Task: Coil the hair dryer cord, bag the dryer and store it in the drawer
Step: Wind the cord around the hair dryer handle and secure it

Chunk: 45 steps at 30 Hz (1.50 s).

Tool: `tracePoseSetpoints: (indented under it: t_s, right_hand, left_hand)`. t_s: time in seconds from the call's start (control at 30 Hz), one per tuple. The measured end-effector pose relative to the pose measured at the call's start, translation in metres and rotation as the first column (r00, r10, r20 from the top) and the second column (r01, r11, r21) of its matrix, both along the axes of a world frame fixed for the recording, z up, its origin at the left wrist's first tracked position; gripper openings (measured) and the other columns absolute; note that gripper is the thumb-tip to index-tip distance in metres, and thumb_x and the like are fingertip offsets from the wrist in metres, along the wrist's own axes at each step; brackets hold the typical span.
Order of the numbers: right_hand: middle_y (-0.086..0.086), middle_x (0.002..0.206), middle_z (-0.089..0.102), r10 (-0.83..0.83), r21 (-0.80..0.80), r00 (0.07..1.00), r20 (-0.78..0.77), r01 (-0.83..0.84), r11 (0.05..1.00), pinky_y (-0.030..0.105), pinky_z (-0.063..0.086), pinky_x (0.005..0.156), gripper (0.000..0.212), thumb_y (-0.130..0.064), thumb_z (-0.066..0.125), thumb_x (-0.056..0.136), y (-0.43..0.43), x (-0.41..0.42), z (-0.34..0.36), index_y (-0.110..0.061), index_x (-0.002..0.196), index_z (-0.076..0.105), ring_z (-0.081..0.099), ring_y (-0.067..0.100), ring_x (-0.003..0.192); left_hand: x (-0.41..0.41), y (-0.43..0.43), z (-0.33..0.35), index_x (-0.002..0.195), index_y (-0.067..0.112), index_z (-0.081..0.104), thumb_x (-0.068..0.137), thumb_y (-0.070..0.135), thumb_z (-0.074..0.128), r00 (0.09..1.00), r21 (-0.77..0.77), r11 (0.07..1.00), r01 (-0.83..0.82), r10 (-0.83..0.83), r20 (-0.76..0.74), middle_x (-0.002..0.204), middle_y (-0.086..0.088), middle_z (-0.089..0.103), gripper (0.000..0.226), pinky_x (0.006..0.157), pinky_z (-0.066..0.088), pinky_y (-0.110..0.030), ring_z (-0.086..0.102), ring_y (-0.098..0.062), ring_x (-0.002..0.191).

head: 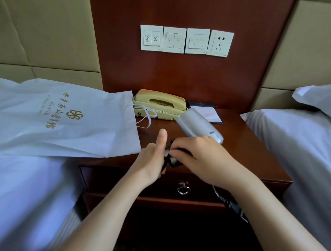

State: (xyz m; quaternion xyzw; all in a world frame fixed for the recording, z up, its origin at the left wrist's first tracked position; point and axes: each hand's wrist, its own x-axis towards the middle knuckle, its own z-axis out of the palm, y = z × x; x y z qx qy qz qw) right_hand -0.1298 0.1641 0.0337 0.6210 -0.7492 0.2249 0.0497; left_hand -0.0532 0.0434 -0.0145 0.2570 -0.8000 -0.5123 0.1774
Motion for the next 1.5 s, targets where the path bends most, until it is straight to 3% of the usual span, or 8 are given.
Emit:
tracePoseSetpoints:
  t_s: [0.13, 0.23, 0.47, 0.77, 0.93, 1.23, 1.37, 1.5]
  right_hand:
    - [0.001, 0.069, 0.068, -0.029, -0.071, 0.990, 0.137, 0.039, 0.997, 0.041, 0.049, 0.066, 0.022, -0.036, 0.056, 0.088, -0.002, -0.011, 0.002, -0.020, 0.075, 0.063, 0.060, 0.018, 0.065]
    - [0.000, 0.057, 0.059, -0.040, -0.124, 0.974, 0.223, 0.069, 0.990, 0.038, 0.043, 0.055, 0.027, -0.036, 0.064, 0.084, -0.003, -0.014, 0.001, -0.020, 0.064, 0.057, 0.050, 0.013, 0.055]
    - [-0.003, 0.055, 0.050, -0.304, -0.083, 0.946, 0.114, 0.314, 0.946, 0.028, 0.031, 0.051, 0.039, -0.051, 0.069, 0.072, 0.005, -0.021, 0.008, -0.016, 0.062, 0.058, 0.046, 0.011, 0.056]
    - [-0.002, 0.058, 0.053, -0.377, -0.070, 0.926, -0.020, 0.375, 0.925, 0.027, 0.028, 0.048, 0.044, -0.059, 0.056, 0.080, 0.018, -0.029, 0.010, -0.020, 0.060, 0.049, 0.051, 0.020, 0.061]
    - [0.006, 0.060, 0.052, -0.435, -0.065, 0.898, -0.056, 0.432, 0.900, 0.028, 0.027, 0.047, 0.057, -0.063, 0.046, 0.081, 0.025, -0.049, 0.004, -0.009, 0.062, 0.050, 0.051, 0.026, 0.062]
    - [-0.009, 0.051, 0.050, -0.173, -0.176, 0.948, 0.266, 0.224, 0.958, 0.021, 0.035, 0.055, 0.030, -0.038, 0.067, 0.079, 0.049, -0.089, 0.006, -0.019, 0.059, 0.056, 0.043, 0.004, 0.053]
    - [-0.012, 0.043, 0.043, -0.102, -0.158, 0.826, 0.554, 0.225, 0.961, 0.010, 0.027, 0.043, 0.029, -0.028, 0.060, 0.085, 0.059, -0.096, 0.002, -0.011, 0.062, 0.055, 0.034, 0.001, 0.042]
    - [-0.006, 0.061, 0.058, 0.099, -0.236, 0.474, 0.875, 0.241, 0.941, 0.015, 0.043, 0.045, 0.017, -0.011, 0.048, 0.093, 0.057, -0.101, -0.013, -0.013, 0.077, 0.055, 0.051, 0.007, 0.050]
  left_hand:
    - [0.000, 0.004, 0.001, 0.094, 0.006, 0.060, 0.046, 0.091, -0.002, 0.993, -0.030, 0.994, 0.108, -0.106, 0.043, 0.065, -0.011, 0.055, 0.116, 0.066, 0.048, -0.040, 0.054, -0.023, 0.063]
    - [0.001, 0.003, 0.007, 0.106, 0.011, 0.057, 0.049, 0.087, 0.003, 0.984, -0.003, 0.986, 0.164, -0.164, 0.065, 0.069, -0.013, 0.050, 0.109, 0.052, 0.043, -0.023, 0.047, -0.019, 0.059]
    - [0.006, 0.002, 0.003, 0.075, 0.000, 0.058, 0.077, 0.057, 0.059, 0.956, -0.209, 0.935, 0.288, -0.267, 0.124, 0.048, 0.005, 0.044, 0.057, 0.052, 0.032, -0.028, 0.040, -0.010, 0.042]
    - [0.007, -0.004, -0.004, 0.066, 0.022, 0.066, 0.084, 0.058, 0.040, 0.966, -0.305, 0.921, 0.241, -0.198, 0.164, 0.063, -0.009, 0.064, 0.047, 0.055, 0.039, -0.033, 0.051, -0.019, 0.051]
    - [0.012, -0.013, -0.004, 0.058, 0.016, 0.043, 0.089, 0.053, 0.036, 0.969, -0.319, 0.923, 0.217, -0.165, 0.183, 0.053, 0.001, 0.038, 0.049, 0.056, 0.033, -0.033, 0.042, -0.017, 0.051]
    - [0.017, 0.000, 0.000, 0.056, 0.014, 0.033, 0.096, 0.037, 0.038, 0.938, -0.215, 0.916, 0.340, -0.312, 0.152, 0.045, 0.004, 0.031, 0.047, 0.047, 0.033, -0.024, 0.037, -0.013, 0.041]
    - [0.015, 0.010, 0.002, 0.045, 0.018, 0.035, 0.098, 0.032, 0.037, 0.900, -0.122, 0.893, 0.434, -0.422, 0.111, 0.037, 0.005, 0.035, 0.054, 0.042, 0.031, -0.015, 0.036, -0.011, 0.036]
    - [0.009, 0.013, 0.007, 0.048, 0.011, 0.039, 0.100, 0.029, 0.032, 0.897, 0.009, 0.897, 0.443, -0.443, 0.006, 0.035, 0.003, 0.035, 0.056, 0.037, 0.021, -0.018, 0.027, -0.011, 0.029]
